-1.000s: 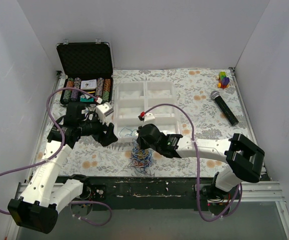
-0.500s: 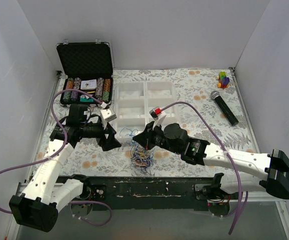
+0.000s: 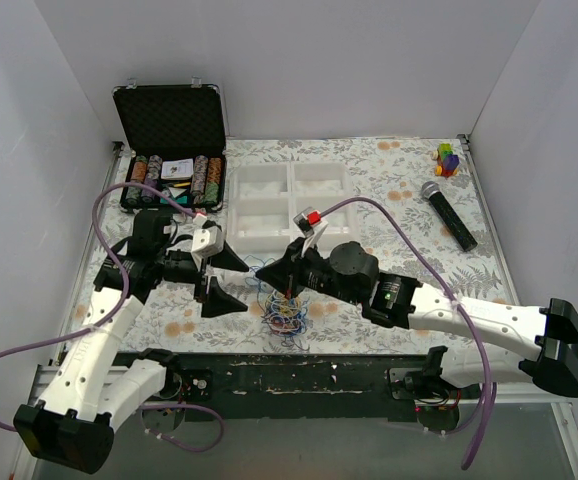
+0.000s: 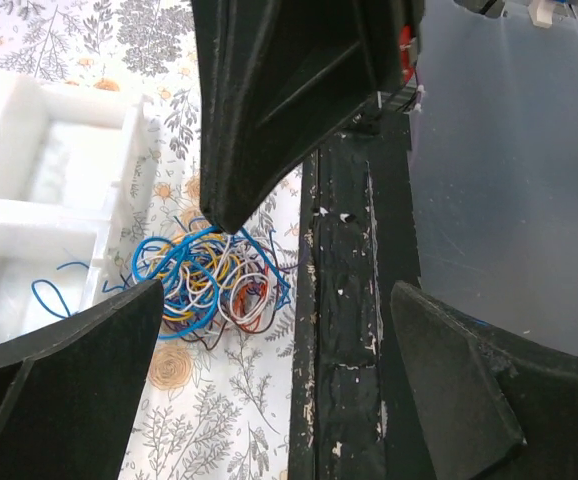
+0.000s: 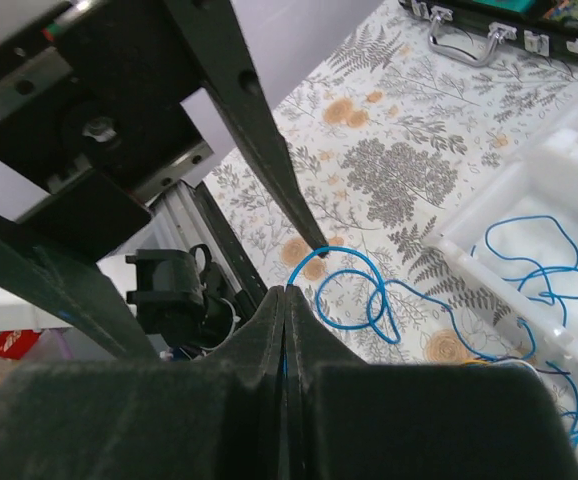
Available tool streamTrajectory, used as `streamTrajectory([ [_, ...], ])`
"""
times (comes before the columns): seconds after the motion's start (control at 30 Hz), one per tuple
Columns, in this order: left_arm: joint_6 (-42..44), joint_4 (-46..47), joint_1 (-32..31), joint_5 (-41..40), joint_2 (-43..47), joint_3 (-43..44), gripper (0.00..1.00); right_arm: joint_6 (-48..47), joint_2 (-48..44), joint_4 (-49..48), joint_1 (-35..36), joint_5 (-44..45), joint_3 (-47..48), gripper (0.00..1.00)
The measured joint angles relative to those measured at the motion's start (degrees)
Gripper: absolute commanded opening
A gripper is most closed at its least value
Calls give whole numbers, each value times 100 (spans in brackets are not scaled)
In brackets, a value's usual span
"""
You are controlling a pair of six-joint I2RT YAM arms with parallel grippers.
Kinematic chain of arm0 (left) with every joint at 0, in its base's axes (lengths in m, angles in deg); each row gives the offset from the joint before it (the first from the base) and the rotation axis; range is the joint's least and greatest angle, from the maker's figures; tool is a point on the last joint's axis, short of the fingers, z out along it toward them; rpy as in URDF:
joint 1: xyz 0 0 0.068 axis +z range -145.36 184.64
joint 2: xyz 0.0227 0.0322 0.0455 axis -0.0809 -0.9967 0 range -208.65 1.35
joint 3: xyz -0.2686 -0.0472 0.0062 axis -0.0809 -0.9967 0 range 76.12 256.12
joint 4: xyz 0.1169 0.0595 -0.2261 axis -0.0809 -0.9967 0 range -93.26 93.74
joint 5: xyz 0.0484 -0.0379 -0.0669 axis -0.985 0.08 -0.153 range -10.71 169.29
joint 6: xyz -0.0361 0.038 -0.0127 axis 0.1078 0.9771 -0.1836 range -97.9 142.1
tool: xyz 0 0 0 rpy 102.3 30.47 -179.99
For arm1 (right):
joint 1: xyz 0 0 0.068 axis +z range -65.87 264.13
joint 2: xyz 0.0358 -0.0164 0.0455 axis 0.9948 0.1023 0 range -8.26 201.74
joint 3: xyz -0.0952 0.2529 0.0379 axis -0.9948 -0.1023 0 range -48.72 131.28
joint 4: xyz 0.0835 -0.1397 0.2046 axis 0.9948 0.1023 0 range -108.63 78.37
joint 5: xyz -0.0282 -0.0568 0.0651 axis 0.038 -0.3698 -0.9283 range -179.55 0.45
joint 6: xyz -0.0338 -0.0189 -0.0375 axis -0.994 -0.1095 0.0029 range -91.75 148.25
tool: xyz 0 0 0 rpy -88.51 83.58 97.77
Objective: Untangle the cables
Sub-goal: Untie the cable.
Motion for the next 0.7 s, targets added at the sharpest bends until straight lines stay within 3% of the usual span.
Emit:
streamTrajectory([
  [0.43,-1491,1939,-72,-160,-162,-498,98,-168,28,-118,247,46,258,1],
  [0.7,-1963,2284,-695,-24,-328,-509,93,-291,109,-227,275,129,422,1],
])
